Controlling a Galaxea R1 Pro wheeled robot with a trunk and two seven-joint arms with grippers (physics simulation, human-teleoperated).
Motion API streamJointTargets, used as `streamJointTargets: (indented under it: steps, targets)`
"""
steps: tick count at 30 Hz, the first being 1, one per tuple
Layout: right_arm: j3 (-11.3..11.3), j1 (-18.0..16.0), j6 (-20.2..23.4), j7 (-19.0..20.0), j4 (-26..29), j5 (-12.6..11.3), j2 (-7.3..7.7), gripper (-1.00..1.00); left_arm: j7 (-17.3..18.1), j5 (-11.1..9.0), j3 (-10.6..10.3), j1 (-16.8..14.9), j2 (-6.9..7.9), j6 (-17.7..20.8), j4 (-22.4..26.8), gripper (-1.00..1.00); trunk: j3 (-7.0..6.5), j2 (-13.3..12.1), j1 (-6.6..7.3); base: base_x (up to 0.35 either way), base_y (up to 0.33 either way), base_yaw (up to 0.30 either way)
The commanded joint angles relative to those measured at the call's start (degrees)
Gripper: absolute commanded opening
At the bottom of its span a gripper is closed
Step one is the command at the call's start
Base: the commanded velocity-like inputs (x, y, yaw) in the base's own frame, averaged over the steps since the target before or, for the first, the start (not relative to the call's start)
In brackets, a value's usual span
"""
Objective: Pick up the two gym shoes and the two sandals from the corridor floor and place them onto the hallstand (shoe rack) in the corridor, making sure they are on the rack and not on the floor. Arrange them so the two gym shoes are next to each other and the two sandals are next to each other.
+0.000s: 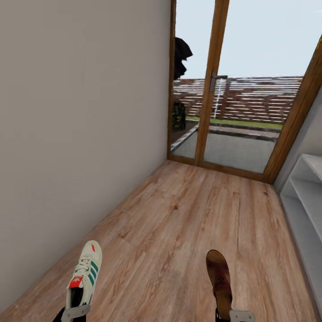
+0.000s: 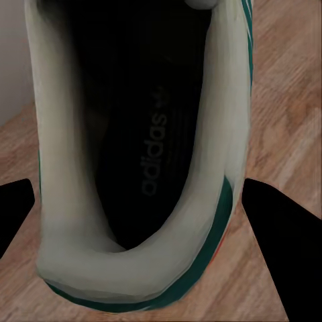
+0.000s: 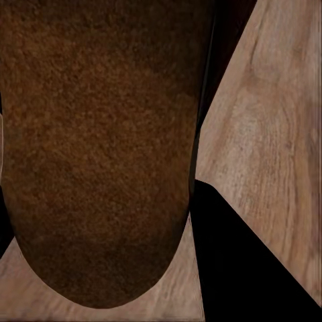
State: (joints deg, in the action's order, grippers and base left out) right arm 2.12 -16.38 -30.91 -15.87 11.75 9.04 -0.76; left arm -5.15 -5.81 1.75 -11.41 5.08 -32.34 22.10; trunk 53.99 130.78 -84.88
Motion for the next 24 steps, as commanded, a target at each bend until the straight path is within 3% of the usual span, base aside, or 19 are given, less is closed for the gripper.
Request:
streamJointTargets:
  steps: [1, 24]
  targets:
    - [0.2, -0.1, -0.1, -0.3, -0.1, 0.4, -0.04, -1.00, 0.0, -0.5, -0.2, 0.0, 0.04, -0.2, 0.0, -1.00, 0.09, 0.0, 0.01, 0.000, 0.000, -0.247]
    - [0.2, -0.1, -0.1, 0.0, -0.1, 0.5, -0.04, -1.00, 0.0, -0.6, -0.2, 0.0, 0.02, -0.2, -0.1, -1.00, 1.97, 0.0, 0.01, 0.000, 0.000, -0.151]
